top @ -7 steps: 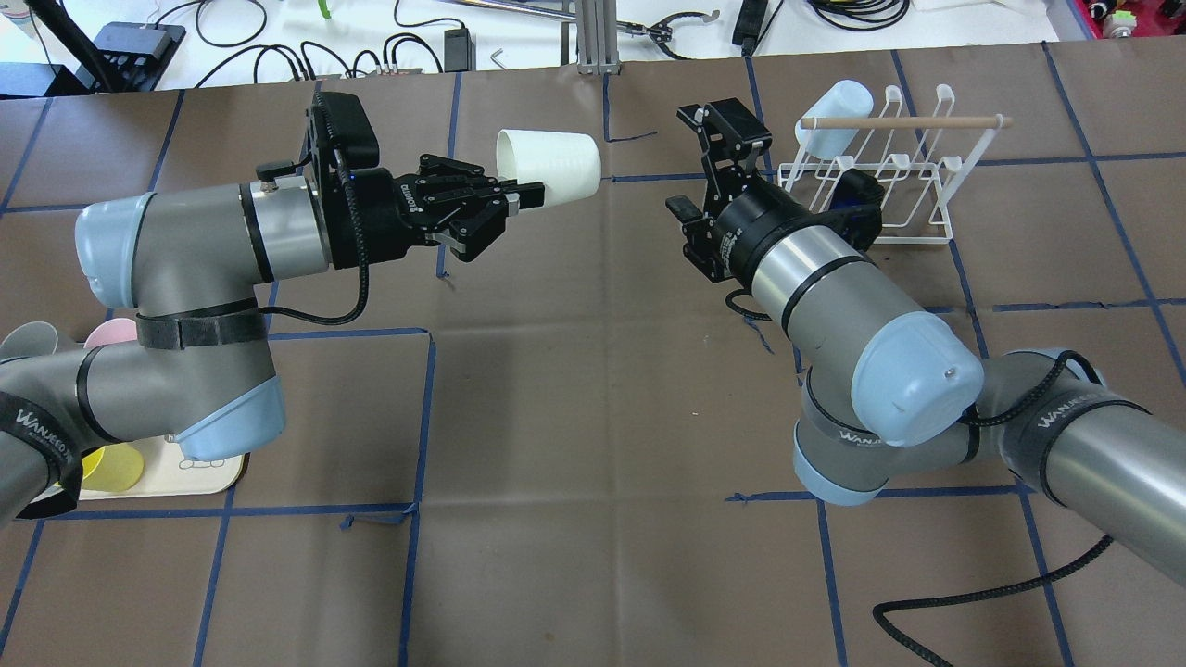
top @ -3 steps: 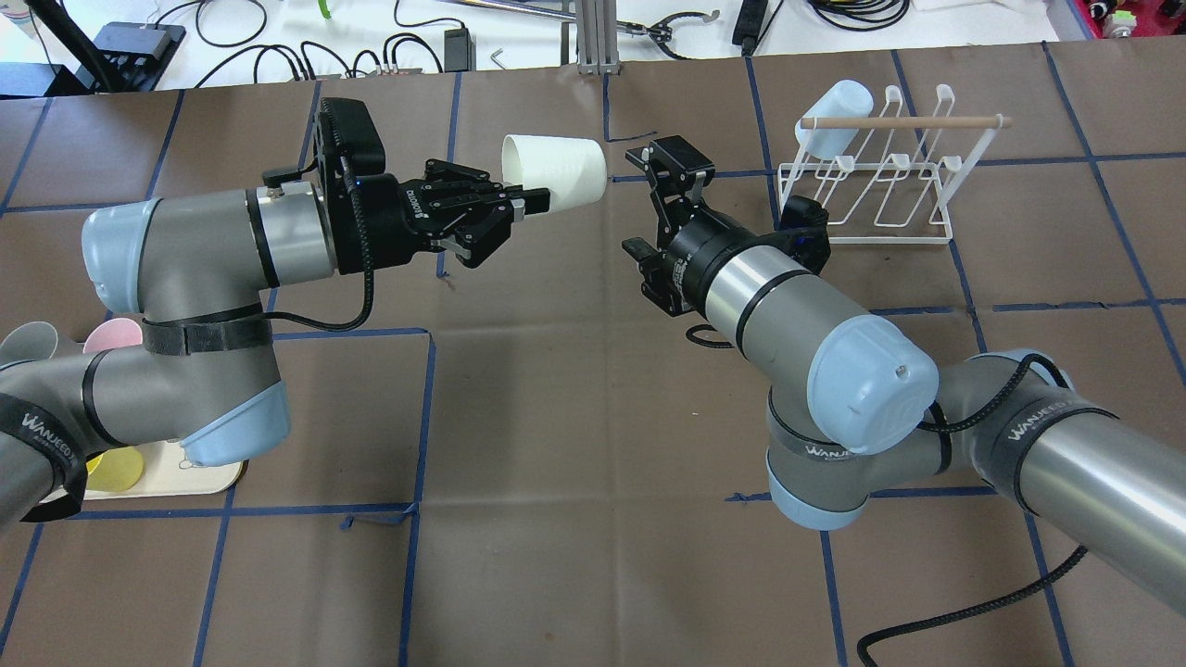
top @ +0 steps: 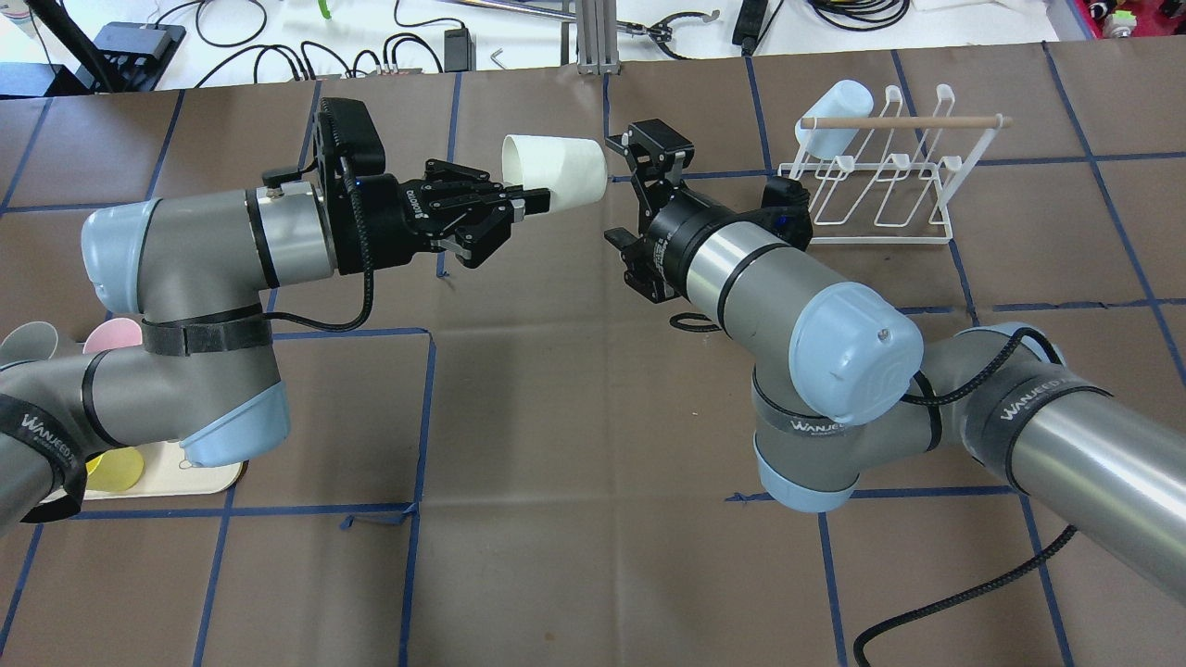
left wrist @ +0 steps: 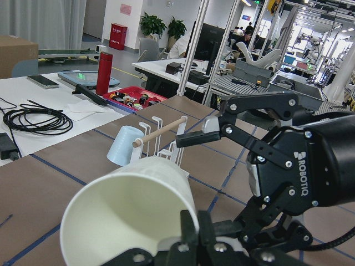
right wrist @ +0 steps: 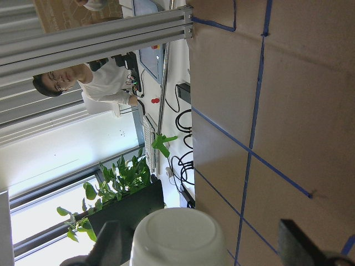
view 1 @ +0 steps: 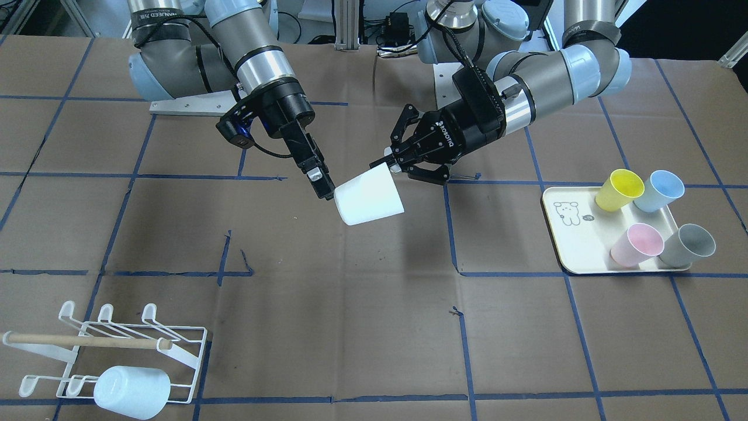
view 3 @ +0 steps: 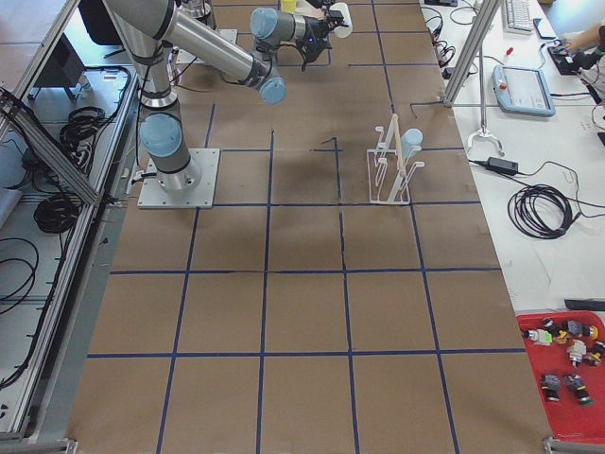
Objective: Transfer IKEA cup to right arm and place on rack
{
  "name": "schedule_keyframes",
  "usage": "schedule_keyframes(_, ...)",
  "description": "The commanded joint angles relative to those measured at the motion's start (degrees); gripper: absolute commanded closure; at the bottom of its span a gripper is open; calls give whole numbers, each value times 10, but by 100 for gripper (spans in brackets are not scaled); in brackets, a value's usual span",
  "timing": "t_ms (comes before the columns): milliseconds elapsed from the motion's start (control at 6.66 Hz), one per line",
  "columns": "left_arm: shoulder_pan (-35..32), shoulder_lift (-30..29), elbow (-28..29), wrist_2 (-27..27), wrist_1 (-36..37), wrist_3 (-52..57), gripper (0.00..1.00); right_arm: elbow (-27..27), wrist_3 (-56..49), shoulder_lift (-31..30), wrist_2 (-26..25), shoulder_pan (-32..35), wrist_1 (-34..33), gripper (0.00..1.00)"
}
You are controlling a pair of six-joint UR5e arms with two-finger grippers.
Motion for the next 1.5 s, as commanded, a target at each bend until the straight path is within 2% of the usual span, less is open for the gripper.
schedule_keyframes(0,0,0,0,1,0,0,100,-20,17,1,0,9,18,0)
schedule_keyframes(751,0,1,0,0,1,-4,100,-68,18,44,5,10,23,0)
schedule_keyframes(1352,0,2,0,1,1,-4,100,-78,18,50,2,22,25,1)
